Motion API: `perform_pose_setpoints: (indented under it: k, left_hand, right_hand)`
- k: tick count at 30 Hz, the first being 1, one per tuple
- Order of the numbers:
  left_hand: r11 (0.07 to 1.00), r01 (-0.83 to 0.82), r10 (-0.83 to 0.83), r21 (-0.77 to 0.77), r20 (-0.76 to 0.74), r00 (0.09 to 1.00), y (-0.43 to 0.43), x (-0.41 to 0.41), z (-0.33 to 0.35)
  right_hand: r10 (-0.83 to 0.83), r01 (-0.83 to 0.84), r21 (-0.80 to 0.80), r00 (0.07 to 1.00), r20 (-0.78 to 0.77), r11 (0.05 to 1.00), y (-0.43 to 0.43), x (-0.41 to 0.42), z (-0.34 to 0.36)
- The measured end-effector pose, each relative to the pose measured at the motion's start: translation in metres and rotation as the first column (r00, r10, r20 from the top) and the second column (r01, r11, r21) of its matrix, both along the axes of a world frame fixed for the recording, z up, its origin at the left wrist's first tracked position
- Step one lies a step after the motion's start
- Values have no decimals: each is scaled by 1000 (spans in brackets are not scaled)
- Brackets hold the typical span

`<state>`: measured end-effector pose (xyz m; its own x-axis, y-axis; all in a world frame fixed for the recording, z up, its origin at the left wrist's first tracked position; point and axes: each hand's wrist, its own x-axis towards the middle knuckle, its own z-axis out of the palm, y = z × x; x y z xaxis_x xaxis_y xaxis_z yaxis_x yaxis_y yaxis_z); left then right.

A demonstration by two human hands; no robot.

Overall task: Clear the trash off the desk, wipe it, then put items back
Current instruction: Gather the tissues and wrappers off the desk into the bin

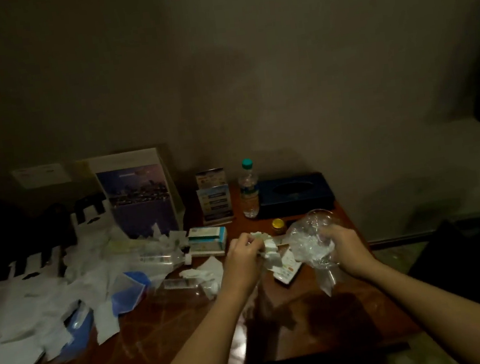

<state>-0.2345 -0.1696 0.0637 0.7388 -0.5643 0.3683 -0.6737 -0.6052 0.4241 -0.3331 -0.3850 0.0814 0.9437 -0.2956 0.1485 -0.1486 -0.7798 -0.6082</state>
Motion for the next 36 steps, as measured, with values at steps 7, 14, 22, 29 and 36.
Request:
perform_pose_setpoints:
  k: [7,14,22,29,36]
  left_hand:
    - [982,189,-190,-8,-18,982,-63,-48,4]
    - [943,331,-332,34,12,943,-166,-107,16]
    - [889,457,-457,-10,-20,889,-344,-193,15]
    - [855,518,-516,-3,-89,852,-477,-254,10]
    - [859,511,-510,-20,-124,851,-585,-247,7]
  right_hand:
    - [-163,164,55,986,-30,985,-33,-84,0]
    - [-348,343,130,937,17,930,-108,-167,4]
    - [-457,454,138,889,-9,880,-259,-271,-1]
    - [-493,480,154,868,59,864,-376,-343,-10]
    - [-539,530,139,842,32,837,-481,-352,-34]
